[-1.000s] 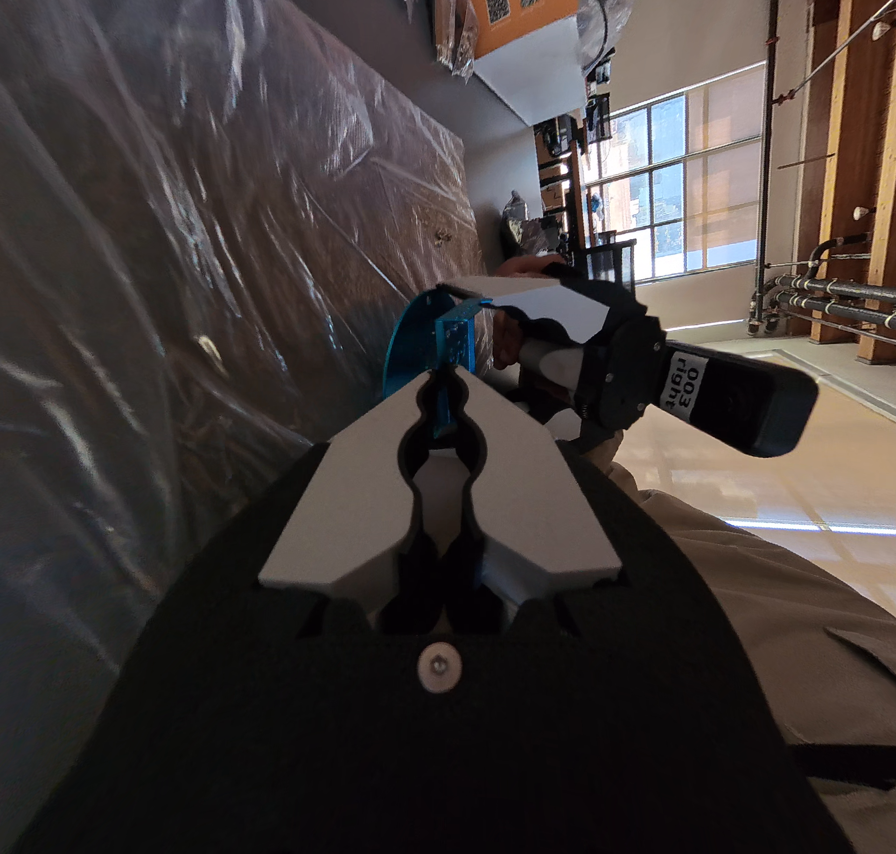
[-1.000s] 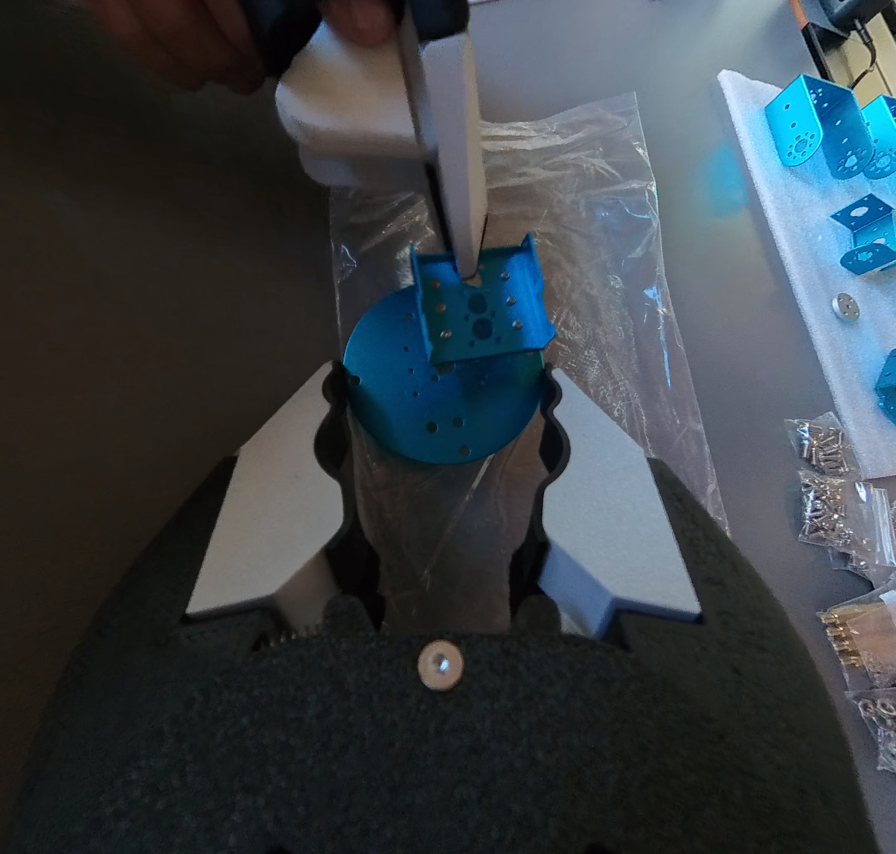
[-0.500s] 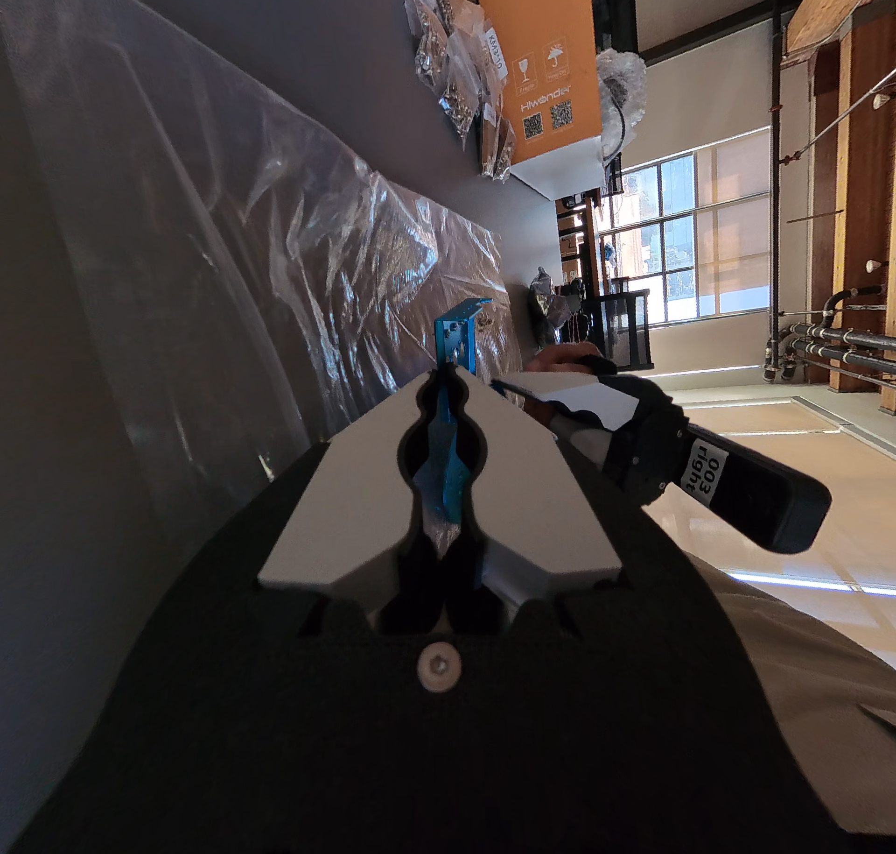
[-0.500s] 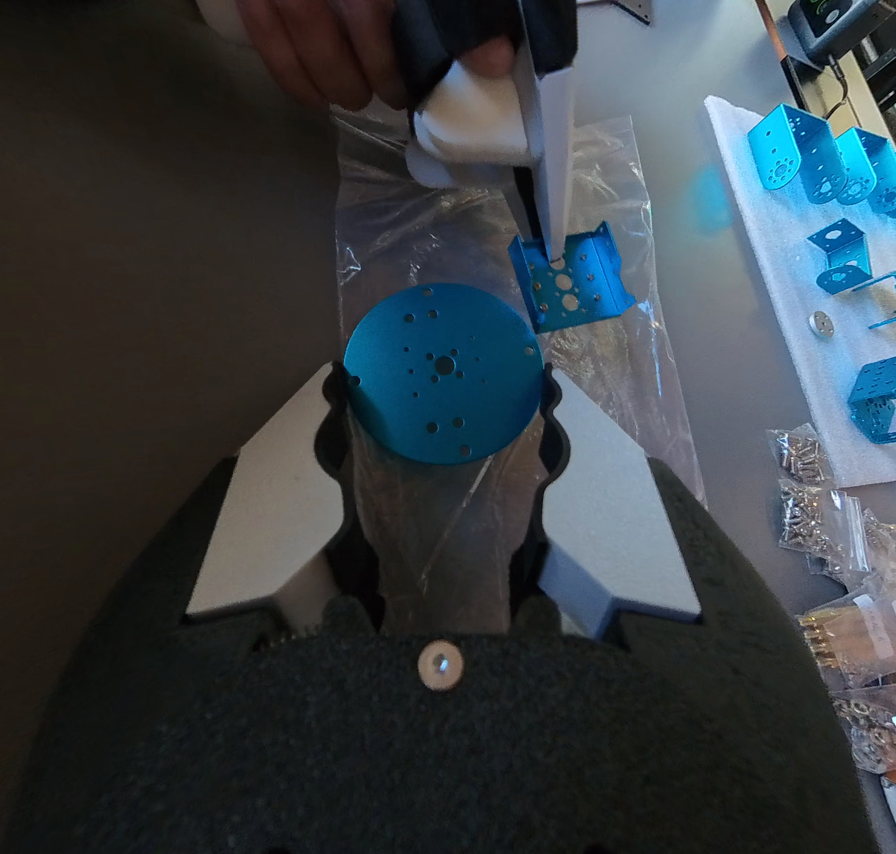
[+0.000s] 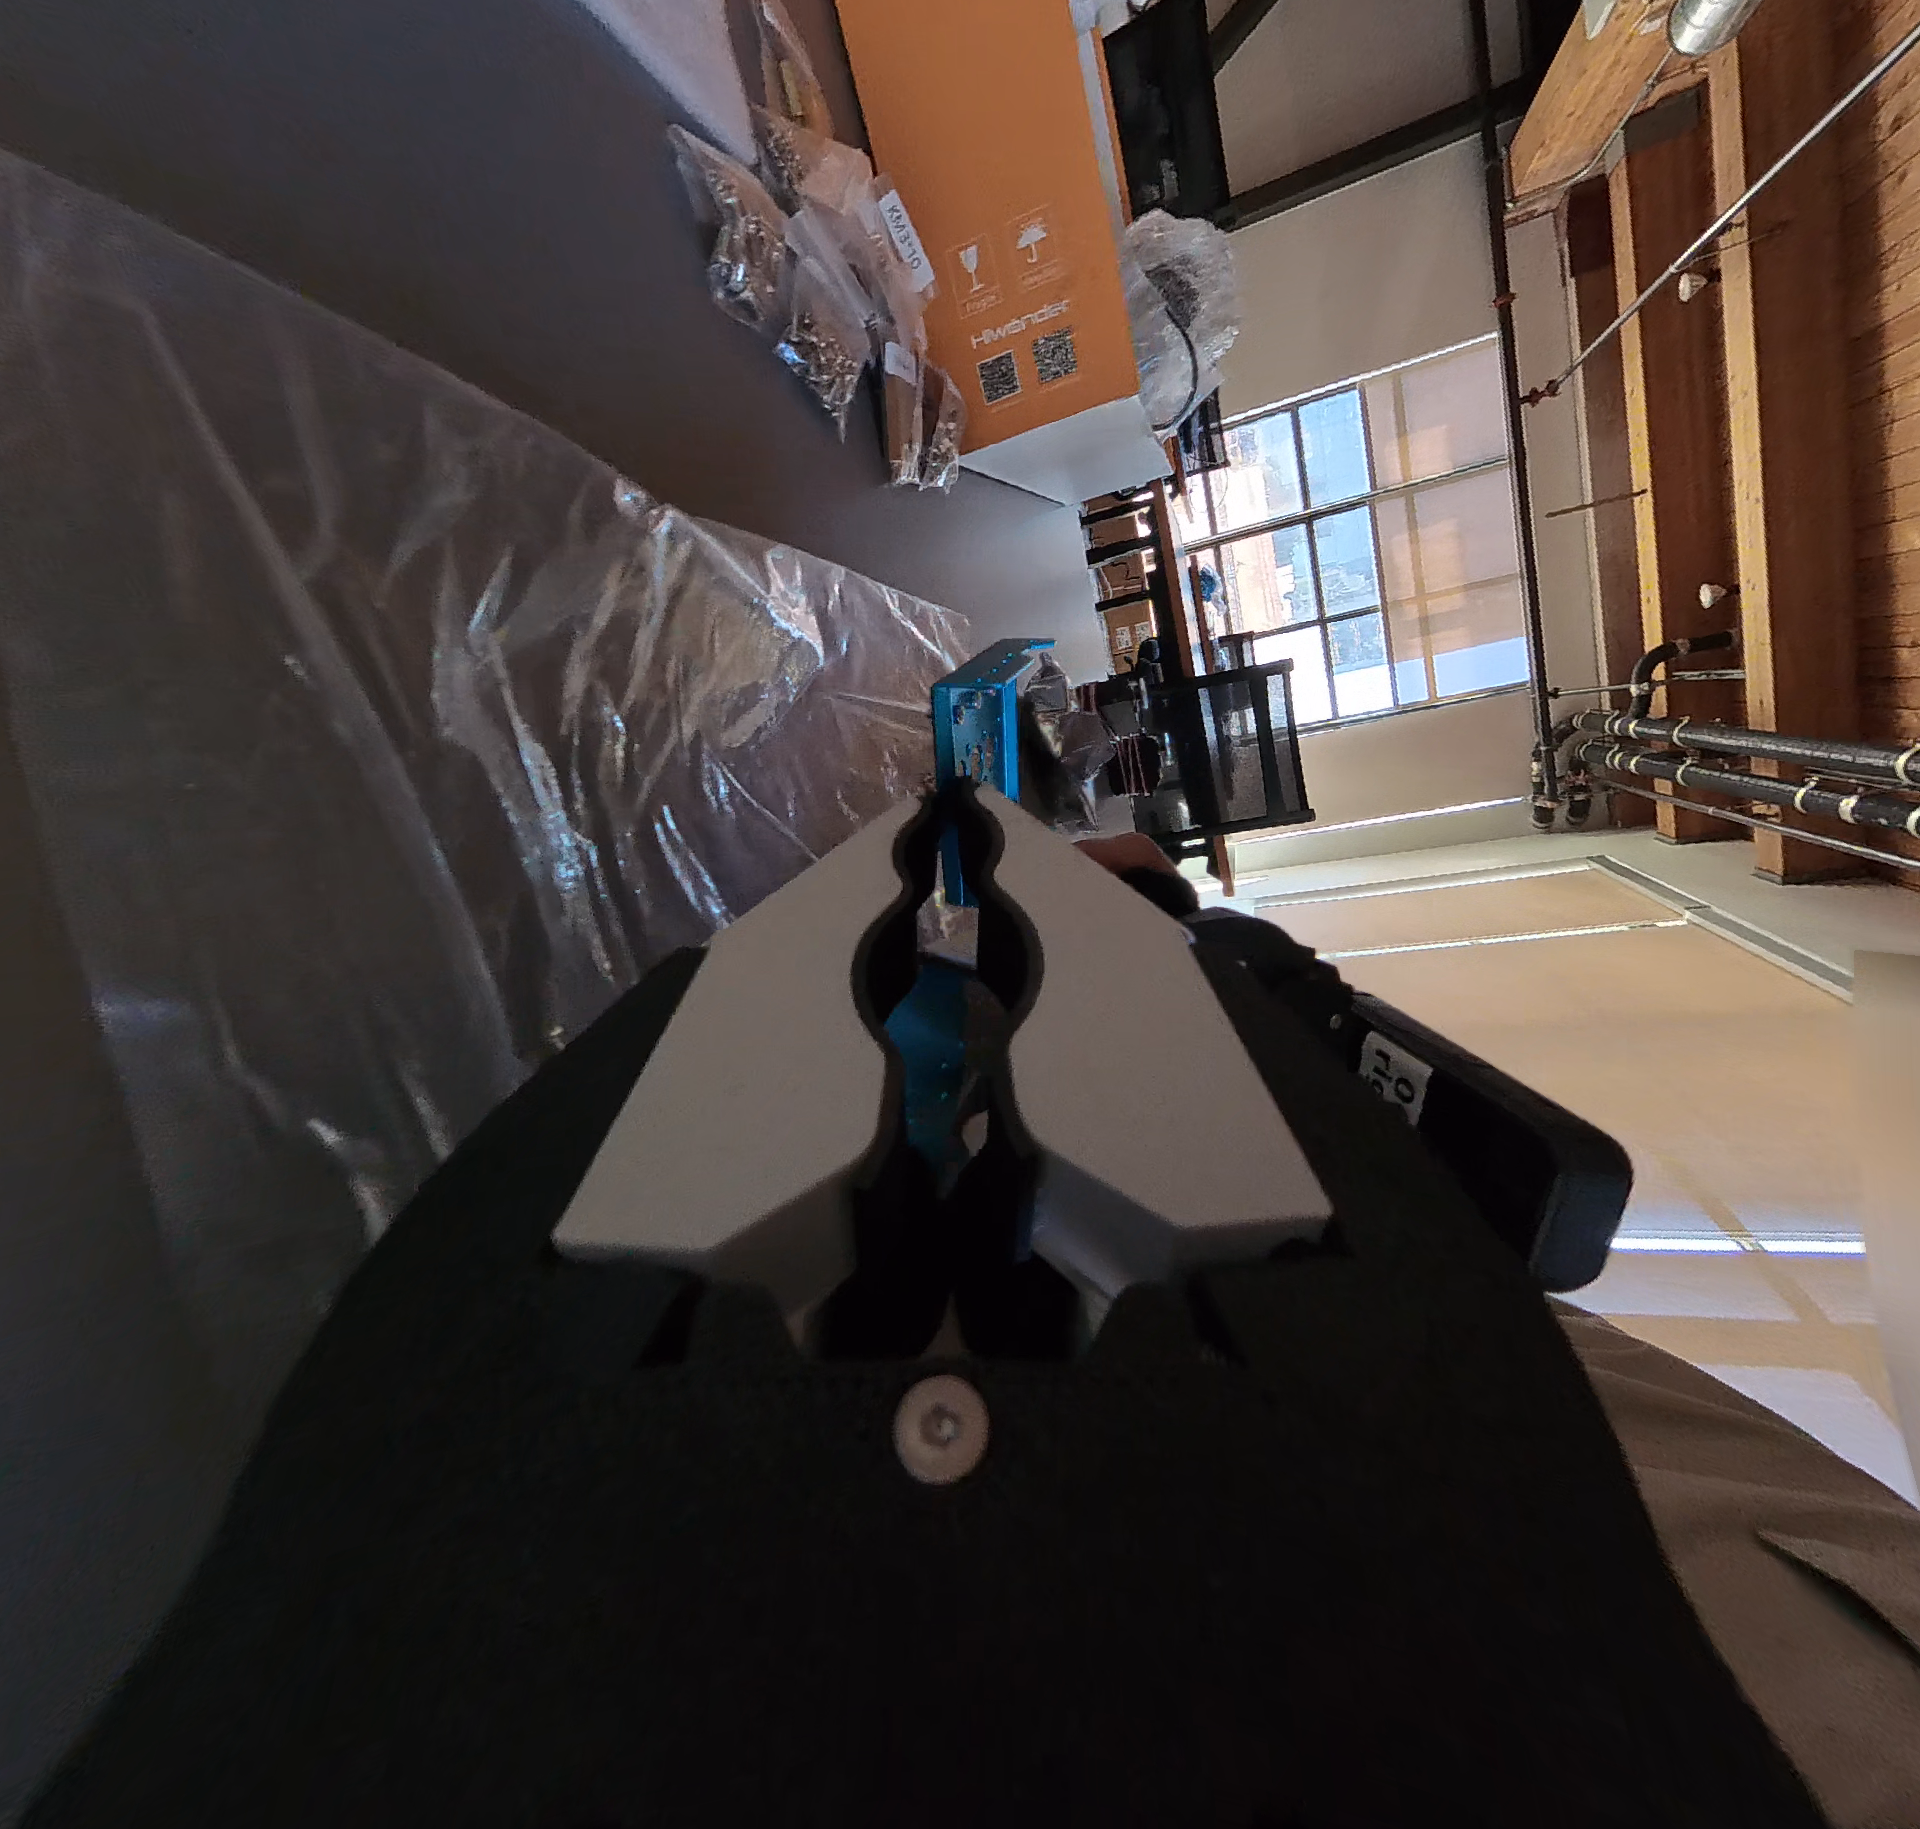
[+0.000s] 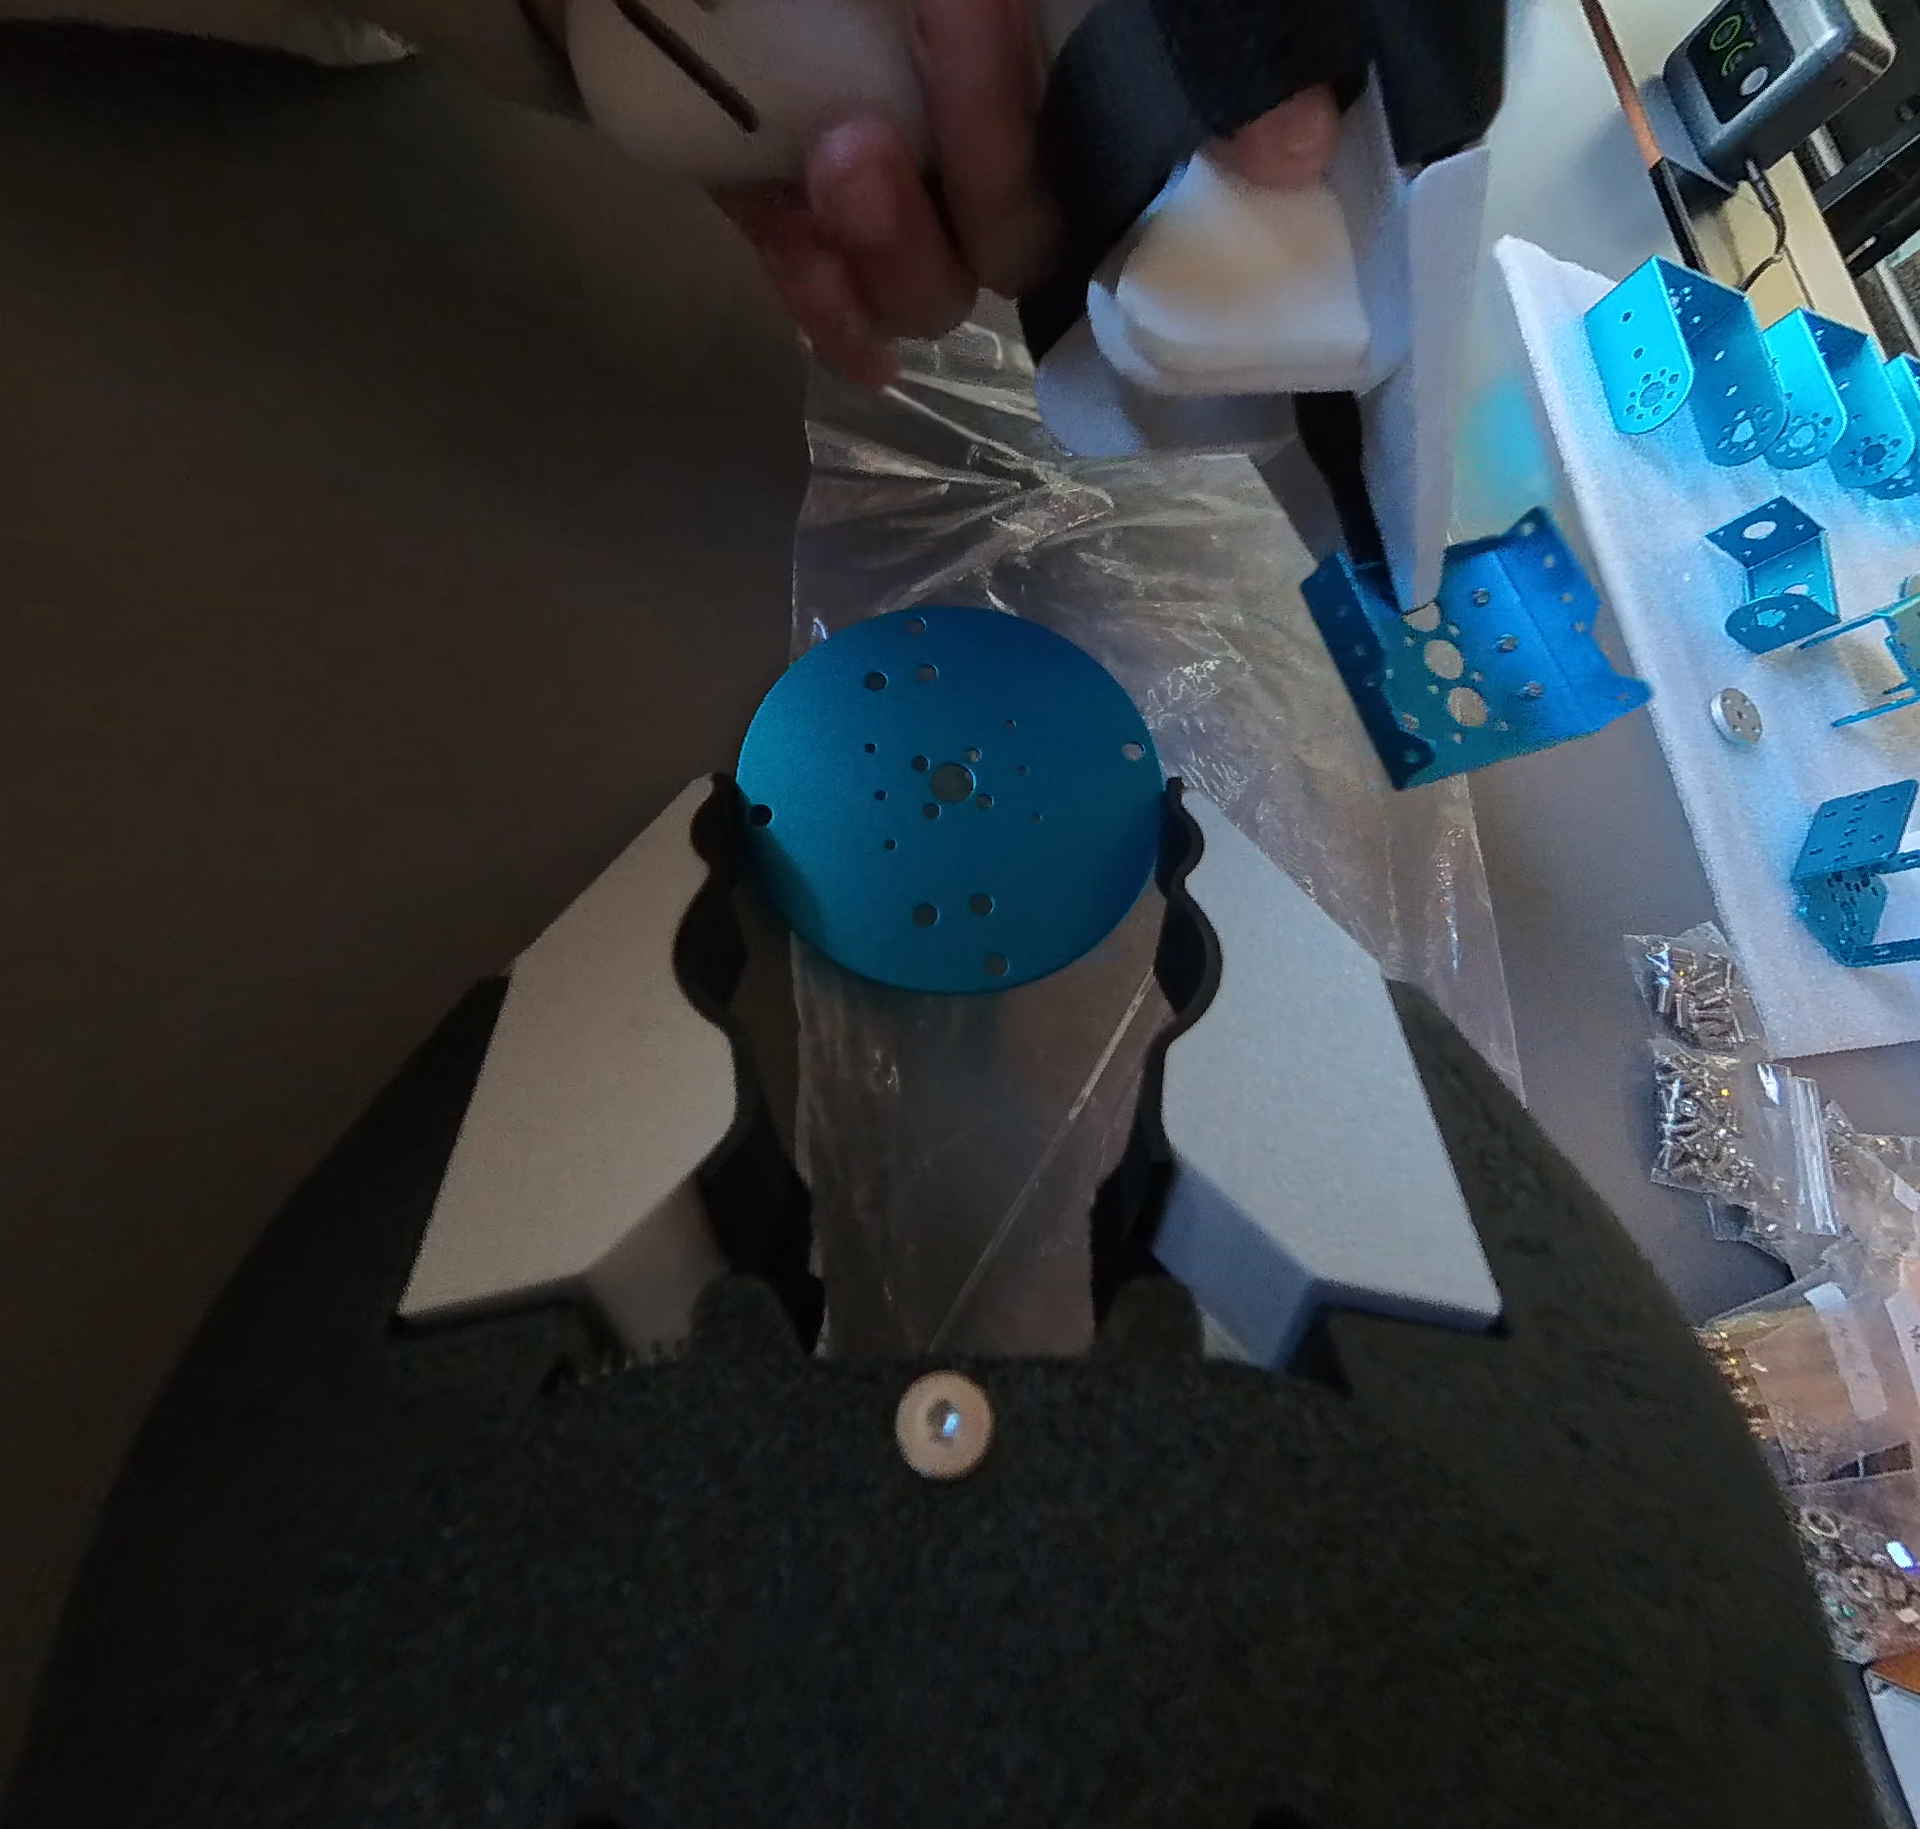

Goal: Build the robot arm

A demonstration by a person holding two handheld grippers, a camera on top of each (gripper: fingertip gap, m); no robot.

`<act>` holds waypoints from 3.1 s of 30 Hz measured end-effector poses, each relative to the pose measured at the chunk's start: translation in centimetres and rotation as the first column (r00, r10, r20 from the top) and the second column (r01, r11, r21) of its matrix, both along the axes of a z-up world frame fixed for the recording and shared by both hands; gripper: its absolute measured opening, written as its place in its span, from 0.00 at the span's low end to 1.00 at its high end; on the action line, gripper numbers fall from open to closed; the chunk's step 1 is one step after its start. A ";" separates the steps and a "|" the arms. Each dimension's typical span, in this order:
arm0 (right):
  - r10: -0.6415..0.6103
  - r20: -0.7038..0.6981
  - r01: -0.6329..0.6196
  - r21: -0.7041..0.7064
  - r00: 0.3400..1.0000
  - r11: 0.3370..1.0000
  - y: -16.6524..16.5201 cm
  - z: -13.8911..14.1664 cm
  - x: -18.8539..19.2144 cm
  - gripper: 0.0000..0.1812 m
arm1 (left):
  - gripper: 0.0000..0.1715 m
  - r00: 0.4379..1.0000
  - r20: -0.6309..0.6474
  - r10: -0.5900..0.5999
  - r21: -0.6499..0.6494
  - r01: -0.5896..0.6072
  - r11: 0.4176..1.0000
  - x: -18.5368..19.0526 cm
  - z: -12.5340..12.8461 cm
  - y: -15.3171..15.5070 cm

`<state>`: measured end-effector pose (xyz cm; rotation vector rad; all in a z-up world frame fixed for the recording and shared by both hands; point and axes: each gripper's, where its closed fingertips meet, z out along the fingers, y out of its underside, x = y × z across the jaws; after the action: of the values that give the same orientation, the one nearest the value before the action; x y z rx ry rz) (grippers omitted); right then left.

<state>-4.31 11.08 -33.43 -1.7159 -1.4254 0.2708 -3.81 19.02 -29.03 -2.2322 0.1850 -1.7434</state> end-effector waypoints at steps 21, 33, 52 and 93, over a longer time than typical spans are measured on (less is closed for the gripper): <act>0.020 0.007 -0.020 0.087 1.000 0.996 0.0 0.4 -0.2 0.44 | 0.01 0.990 -0.123 -0.070 0.010 0.072 0.997 -1.9 -3.2 -2.5; 0.013 -0.014 -0.012 0.077 1.000 0.997 0.0 0.4 -0.2 0.44 | 0.01 0.991 -0.098 -0.087 0.010 0.089 0.996 -1.4 -2.9 -2.9; -0.020 -0.168 0.004 -0.099 0.986 0.995 0.3 1.5 0.5 0.37 | 0.01 0.991 -0.080 -0.104 -0.005 0.104 0.995 -1.0 -2.8 -3.4; 0.052 0.133 -0.072 0.145 0.990 0.987 -1.3 -0.7 0.1 0.09 | 0.01 0.982 -0.170 -0.080 0.017 0.084 0.996 -2.4 -3.7 -2.6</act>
<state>-4.23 9.78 -34.14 -1.5923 -1.5543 0.0854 -6.19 16.43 -32.72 -2.3864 0.3389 -1.5804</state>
